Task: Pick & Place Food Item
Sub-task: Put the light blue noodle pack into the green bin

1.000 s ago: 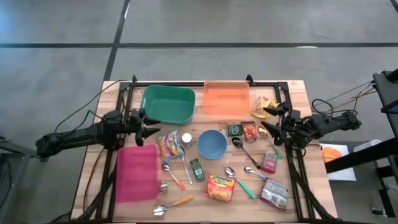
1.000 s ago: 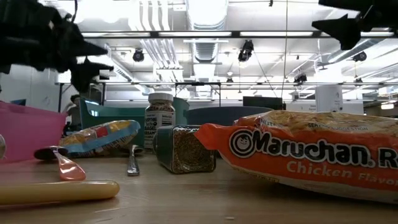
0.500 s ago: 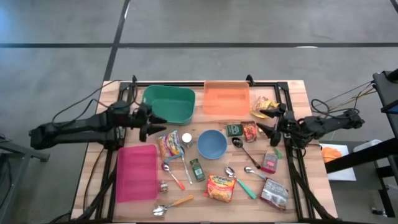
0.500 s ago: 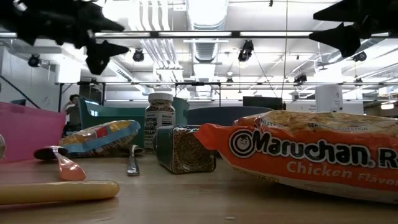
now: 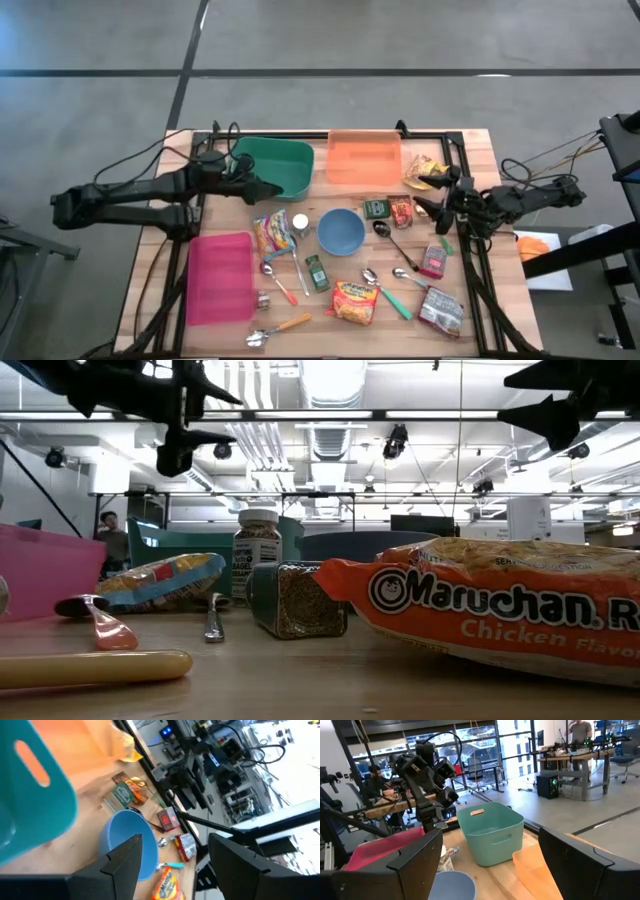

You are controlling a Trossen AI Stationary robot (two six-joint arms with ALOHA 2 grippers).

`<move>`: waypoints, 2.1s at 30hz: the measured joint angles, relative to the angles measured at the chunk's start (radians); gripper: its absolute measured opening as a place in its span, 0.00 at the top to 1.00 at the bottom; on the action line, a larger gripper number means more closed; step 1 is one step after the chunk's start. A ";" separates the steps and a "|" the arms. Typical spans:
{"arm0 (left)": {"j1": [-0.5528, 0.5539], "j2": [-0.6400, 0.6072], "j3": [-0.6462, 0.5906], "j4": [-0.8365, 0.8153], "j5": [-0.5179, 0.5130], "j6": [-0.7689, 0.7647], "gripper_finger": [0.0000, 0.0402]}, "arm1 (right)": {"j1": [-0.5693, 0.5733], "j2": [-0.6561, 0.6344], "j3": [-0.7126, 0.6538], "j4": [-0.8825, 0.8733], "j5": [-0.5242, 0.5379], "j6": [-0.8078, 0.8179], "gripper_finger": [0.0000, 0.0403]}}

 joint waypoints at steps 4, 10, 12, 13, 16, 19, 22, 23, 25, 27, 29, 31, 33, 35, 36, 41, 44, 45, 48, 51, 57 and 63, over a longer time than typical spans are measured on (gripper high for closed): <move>-0.002 0.030 0.024 -0.011 0.109 0.001 0.43 | 0.000 0.000 0.006 0.000 0.000 -0.038 0.19; -0.012 0.108 0.172 -0.409 0.039 -0.104 0.43 | 0.000 0.001 0.013 -0.001 0.000 -0.048 0.19; -0.035 0.147 0.238 -0.556 -0.025 -0.145 0.43 | 0.000 0.001 0.015 -0.001 -0.001 -0.048 0.19; -0.048 0.166 0.267 -0.616 -0.056 -0.169 0.43 | 0.000 0.001 0.015 -0.001 -0.001 -0.048 0.19; -0.089 0.223 0.334 -0.714 -0.115 -0.219 0.43 | 0.000 0.001 0.015 -0.001 -0.001 -0.048 0.19; -0.114 0.266 0.356 -0.720 -0.140 -0.264 0.43 | 0.000 0.001 0.015 -0.001 -0.002 -0.048 0.19; -0.121 0.305 0.345 -0.722 -0.168 -0.331 0.43 | 0.000 0.001 0.015 -0.001 -0.002 -0.048 0.19; -0.121 0.320 0.337 -0.731 -0.172 -0.355 0.43 | 0.001 0.001 0.015 -0.002 -0.002 -0.048 0.19; -0.122 0.349 0.320 -0.732 -0.178 -0.399 0.43 | 0.001 0.001 0.015 -0.002 -0.002 -0.048 0.19; -0.127 0.382 0.311 -0.732 -0.198 -0.448 0.43 | 0.001 0.001 0.015 -0.002 -0.002 -0.048 0.19; -0.135 0.417 0.311 -0.719 -0.231 -0.472 0.43 | 0.001 0.001 0.015 -0.002 -0.002 -0.047 0.19; -0.141 0.452 0.313 -0.710 -0.245 -0.486 0.43 | 0.001 0.002 0.015 -0.002 -0.002 -0.047 0.19; -0.149 0.483 0.319 -0.710 -0.246 -0.490 0.43 | 0.001 0.001 0.015 -0.002 -0.002 -0.046 0.19; -0.154 0.511 0.321 -0.708 -0.249 -0.496 0.43 | 0.001 0.001 0.015 -0.002 -0.002 -0.047 0.19; -0.157 0.524 0.320 -0.708 -0.249 -0.505 0.43 | 0.001 0.001 0.015 -0.002 -0.002 -0.047 0.19; -0.172 0.574 0.319 -0.680 -0.291 -0.524 0.43 | 0.001 0.002 0.014 -0.003 -0.002 -0.050 0.19; -0.178 0.597 0.323 -0.679 -0.322 -0.521 0.43 | 0.001 0.001 0.014 -0.009 -0.002 -0.070 0.19; -0.179 0.601 0.324 -0.679 -0.336 -0.518 0.43 | 0.001 0.001 0.014 -0.010 -0.002 -0.071 0.19; -0.181 0.607 0.326 -0.680 -0.376 -0.511 0.43 | 0.001 0.001 0.014 -0.010 -0.002 -0.071 0.19; -0.181 0.607 0.326 -0.683 -0.409 -0.508 0.43 | 0.001 0.002 0.014 -0.014 -0.002 -0.072 0.19; -0.182 0.607 0.309 -0.689 -0.409 -0.508 0.43 | 0.001 0.002 0.014 -0.015 -0.002 -0.074 0.19; -0.182 0.607 0.288 -0.679 -0.401 -0.507 0.43 | 0.001 0.002 0.014 -0.017 -0.002 -0.074 0.19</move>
